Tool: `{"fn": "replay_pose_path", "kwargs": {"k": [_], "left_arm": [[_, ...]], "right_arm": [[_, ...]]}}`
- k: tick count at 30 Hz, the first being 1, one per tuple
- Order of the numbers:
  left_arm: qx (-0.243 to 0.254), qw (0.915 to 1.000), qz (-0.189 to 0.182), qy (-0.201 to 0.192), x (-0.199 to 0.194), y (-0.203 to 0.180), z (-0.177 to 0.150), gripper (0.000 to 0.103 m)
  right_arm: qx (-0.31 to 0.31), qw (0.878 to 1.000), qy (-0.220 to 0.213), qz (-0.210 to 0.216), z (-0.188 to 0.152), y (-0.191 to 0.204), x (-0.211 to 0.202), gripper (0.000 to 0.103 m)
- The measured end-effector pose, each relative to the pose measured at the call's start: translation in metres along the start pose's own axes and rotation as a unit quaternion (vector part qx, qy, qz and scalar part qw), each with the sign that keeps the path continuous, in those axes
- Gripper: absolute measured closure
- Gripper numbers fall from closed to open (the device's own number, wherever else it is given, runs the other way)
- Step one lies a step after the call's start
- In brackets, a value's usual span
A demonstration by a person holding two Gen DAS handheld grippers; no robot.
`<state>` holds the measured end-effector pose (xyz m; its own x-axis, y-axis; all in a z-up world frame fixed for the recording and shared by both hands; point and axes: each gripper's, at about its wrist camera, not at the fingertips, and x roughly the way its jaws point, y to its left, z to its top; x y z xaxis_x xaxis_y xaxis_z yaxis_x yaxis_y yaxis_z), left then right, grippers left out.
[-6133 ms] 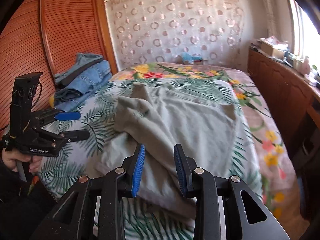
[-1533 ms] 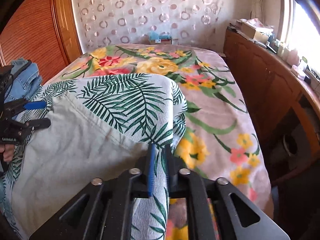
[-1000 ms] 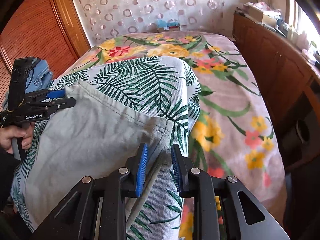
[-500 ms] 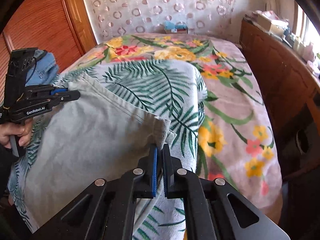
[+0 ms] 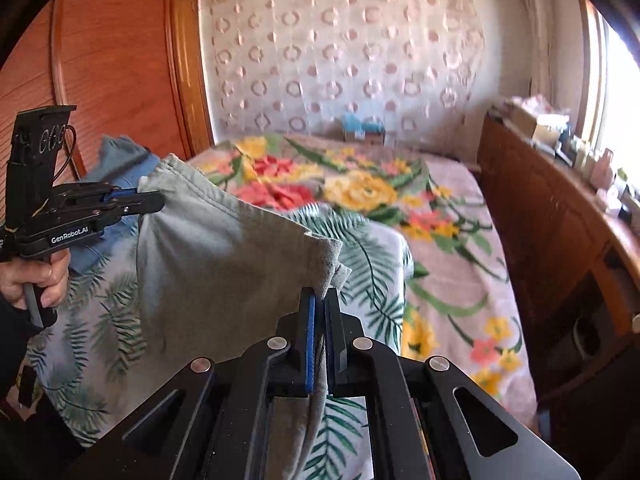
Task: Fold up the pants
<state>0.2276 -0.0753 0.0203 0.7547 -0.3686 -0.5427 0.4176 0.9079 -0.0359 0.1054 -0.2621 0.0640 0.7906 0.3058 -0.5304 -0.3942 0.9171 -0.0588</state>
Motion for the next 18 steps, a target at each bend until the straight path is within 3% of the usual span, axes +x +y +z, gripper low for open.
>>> {"fn": "replay_pose_path", "kwargs": {"k": [5, 18], "left_arm": [[0.007, 0.9988, 0.015, -0.045, -0.057, -0.006, 0.001, 0.095], [0.015, 0.9930, 0.048, -0.107, -0.155, -0.005, -0.008, 0.095]], "right_arm": [[-0.014, 0.999, -0.039, -0.001, -0.003, 0.023, -0.035, 0.099], [-0.078, 0.992, -0.093, 0.016, -0.026, 0.074, -0.090, 0.099]]}}
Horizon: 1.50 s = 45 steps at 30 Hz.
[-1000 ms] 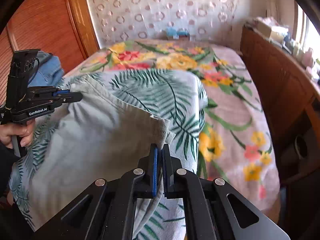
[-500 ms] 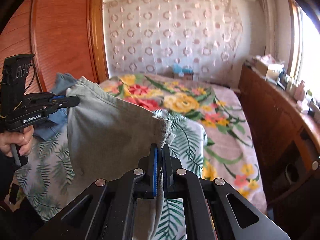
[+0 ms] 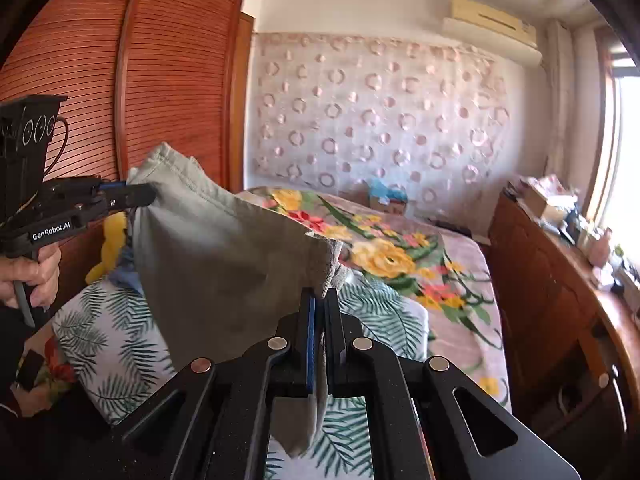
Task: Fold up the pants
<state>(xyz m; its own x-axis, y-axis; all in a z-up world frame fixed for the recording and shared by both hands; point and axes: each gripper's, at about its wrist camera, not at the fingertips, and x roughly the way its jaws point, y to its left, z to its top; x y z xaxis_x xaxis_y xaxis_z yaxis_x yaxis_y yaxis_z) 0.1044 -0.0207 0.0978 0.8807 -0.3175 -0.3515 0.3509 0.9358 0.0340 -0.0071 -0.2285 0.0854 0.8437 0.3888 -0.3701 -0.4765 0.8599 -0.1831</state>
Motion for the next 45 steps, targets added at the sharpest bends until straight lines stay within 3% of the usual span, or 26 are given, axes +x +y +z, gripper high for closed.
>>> {"fn": "replay_pose_path", "kwargs": {"k": [8, 14, 18, 22, 28, 38, 45], "left_arm": [[0.004, 0.9994, 0.022, -0.028, -0.039, 0.017, 0.000, 0.095], [-0.007, 0.9989, 0.034, -0.033, -0.050, 0.034, -0.014, 0.095], [-0.016, 0.9990, 0.042, -0.003, -0.024, 0.050, -0.032, 0.095], [-0.026, 0.9977, 0.040, 0.049, 0.034, 0.066, -0.055, 0.095], [-0.031, 0.9911, 0.073, 0.107, 0.106, 0.086, -0.083, 0.095], [-0.035, 0.9826, 0.098, 0.154, 0.170, 0.096, -0.101, 0.095], [-0.046, 0.9766, 0.091, 0.189, 0.188, 0.093, -0.116, 0.094]], "right_arm": [[-0.014, 0.999, -0.028, 0.030, -0.007, 0.002, -0.015, 0.099], [-0.027, 0.998, -0.021, 0.051, -0.018, -0.007, -0.005, 0.099], [-0.022, 0.998, 0.001, 0.062, -0.021, -0.015, 0.026, 0.099], [-0.016, 0.998, 0.033, 0.053, -0.031, -0.029, 0.079, 0.099], [-0.001, 0.996, 0.084, 0.037, -0.041, -0.061, 0.162, 0.099], [0.036, 0.988, 0.152, 0.003, -0.051, -0.095, 0.257, 0.099], [0.064, 0.979, 0.193, -0.006, -0.054, -0.072, 0.295, 0.099]]}}
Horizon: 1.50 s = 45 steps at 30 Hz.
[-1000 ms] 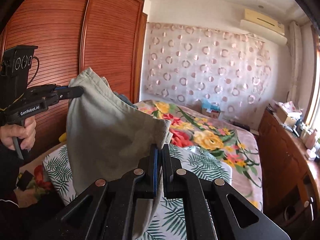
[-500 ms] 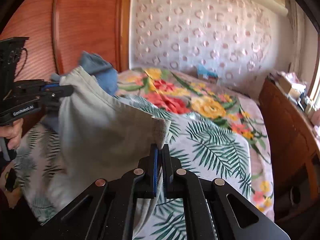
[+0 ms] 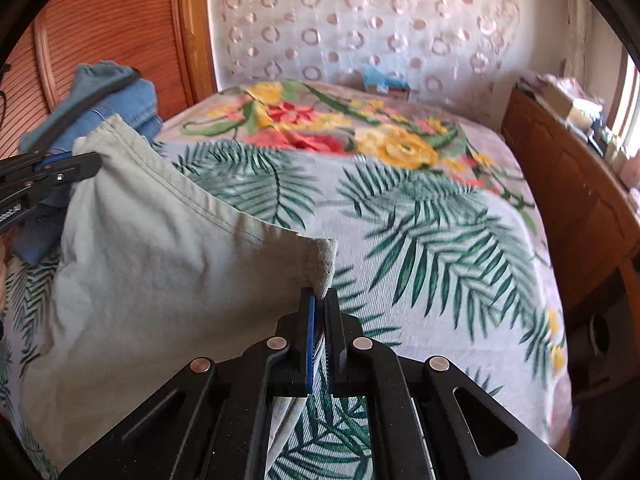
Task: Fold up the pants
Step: 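Lower the shorts flat onto the bed and open both grippers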
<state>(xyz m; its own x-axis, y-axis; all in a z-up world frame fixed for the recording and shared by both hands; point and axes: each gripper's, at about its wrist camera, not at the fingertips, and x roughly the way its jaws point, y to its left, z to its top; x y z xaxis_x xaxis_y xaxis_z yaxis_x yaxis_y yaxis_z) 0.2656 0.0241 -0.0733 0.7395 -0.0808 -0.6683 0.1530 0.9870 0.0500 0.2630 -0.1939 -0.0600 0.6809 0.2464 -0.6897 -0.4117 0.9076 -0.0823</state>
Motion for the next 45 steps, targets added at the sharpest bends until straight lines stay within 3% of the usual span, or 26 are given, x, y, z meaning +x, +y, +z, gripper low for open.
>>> {"fn": "replay_pose_path", "kwargs": {"k": [5, 8, 9, 11, 13, 15, 20, 25, 34, 45], "left_arm": [[0.004, 0.9999, 0.000, 0.012, -0.004, 0.001, -0.005, 0.082], [0.002, 0.9997, -0.012, 0.019, -0.014, 0.001, -0.011, 0.068], [0.002, 0.9997, -0.016, 0.020, -0.016, 0.000, -0.012, 0.058], [0.002, 0.9994, -0.030, 0.019, -0.025, -0.001, -0.016, 0.053], [0.005, 0.9991, -0.038, 0.017, -0.034, -0.004, -0.023, 0.033], [0.003, 0.9987, -0.050, 0.011, -0.044, -0.004, -0.028, 0.022], [-0.004, 0.9978, -0.065, -0.006, -0.070, -0.010, -0.045, 0.022], [-0.008, 0.9969, -0.078, -0.008, -0.091, -0.017, -0.068, 0.022], [0.002, 0.9979, -0.064, 0.003, -0.106, -0.030, -0.110, 0.022], [0.000, 0.9981, -0.056, 0.027, -0.106, -0.033, -0.142, 0.022]], "right_arm": [[0.011, 1.000, 0.007, 0.001, 0.003, 0.005, 0.001, 0.099], [0.023, 1.000, 0.006, -0.002, 0.004, 0.003, -0.006, 0.093], [0.022, 1.000, 0.005, -0.002, 0.004, 0.004, -0.010, 0.093], [0.016, 1.000, -0.006, 0.006, -0.003, 0.009, -0.023, 0.093], [0.019, 1.000, -0.015, 0.011, -0.010, 0.010, -0.036, 0.093], [0.017, 0.999, -0.025, 0.022, -0.020, 0.014, -0.053, 0.093], [0.010, 0.998, -0.045, 0.041, -0.051, 0.021, -0.094, 0.091], [0.013, 0.998, -0.049, 0.047, -0.082, 0.026, -0.121, 0.075], [0.018, 0.998, -0.043, 0.051, -0.126, 0.047, -0.149, 0.075], [0.053, 0.996, -0.009, 0.076, -0.141, 0.051, -0.140, 0.075]]}}
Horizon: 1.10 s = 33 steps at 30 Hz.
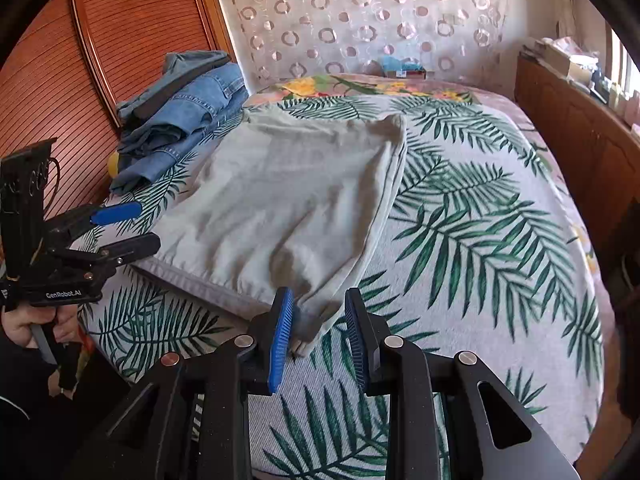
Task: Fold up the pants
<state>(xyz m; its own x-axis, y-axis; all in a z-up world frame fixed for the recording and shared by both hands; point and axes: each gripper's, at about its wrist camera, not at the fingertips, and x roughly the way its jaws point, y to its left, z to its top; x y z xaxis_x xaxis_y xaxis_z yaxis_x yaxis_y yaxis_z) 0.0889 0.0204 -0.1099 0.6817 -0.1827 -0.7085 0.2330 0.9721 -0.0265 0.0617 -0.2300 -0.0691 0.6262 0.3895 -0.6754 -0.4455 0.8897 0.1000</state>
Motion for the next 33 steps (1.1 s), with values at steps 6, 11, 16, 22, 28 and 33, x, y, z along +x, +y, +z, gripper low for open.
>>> {"fn": "replay_pose_path", "kwargs": {"k": [6, 11, 16, 22, 28, 33], "left_arm": [[-0.011, 0.9999, 0.001, 0.012, 0.004, 0.005, -0.010, 0.022], [-0.013, 0.9998, 0.001, 0.011, 0.004, 0.007, -0.010, 0.022], [-0.021, 0.9998, -0.006, 0.006, 0.001, 0.007, -0.010, 0.022], [-0.018, 0.9998, -0.011, 0.003, -0.002, 0.007, -0.010, 0.023], [-0.017, 0.9997, -0.010, 0.011, 0.002, 0.004, -0.012, 0.023], [-0.021, 0.9996, -0.011, 0.014, 0.003, 0.004, -0.015, 0.023]], "right_arm": [[-0.009, 1.000, 0.009, 0.005, 0.000, 0.010, 0.005, 0.090], [-0.007, 1.000, -0.009, 0.022, 0.002, 0.014, -0.010, 0.093], [-0.010, 1.000, 0.006, 0.015, -0.003, 0.011, -0.003, 0.093], [-0.007, 1.000, 0.010, 0.003, -0.007, 0.011, 0.000, 0.088], [-0.021, 1.000, -0.017, -0.001, -0.008, 0.017, -0.009, 0.074], [-0.013, 1.000, -0.018, -0.018, -0.010, 0.014, 0.001, 0.070]]}}
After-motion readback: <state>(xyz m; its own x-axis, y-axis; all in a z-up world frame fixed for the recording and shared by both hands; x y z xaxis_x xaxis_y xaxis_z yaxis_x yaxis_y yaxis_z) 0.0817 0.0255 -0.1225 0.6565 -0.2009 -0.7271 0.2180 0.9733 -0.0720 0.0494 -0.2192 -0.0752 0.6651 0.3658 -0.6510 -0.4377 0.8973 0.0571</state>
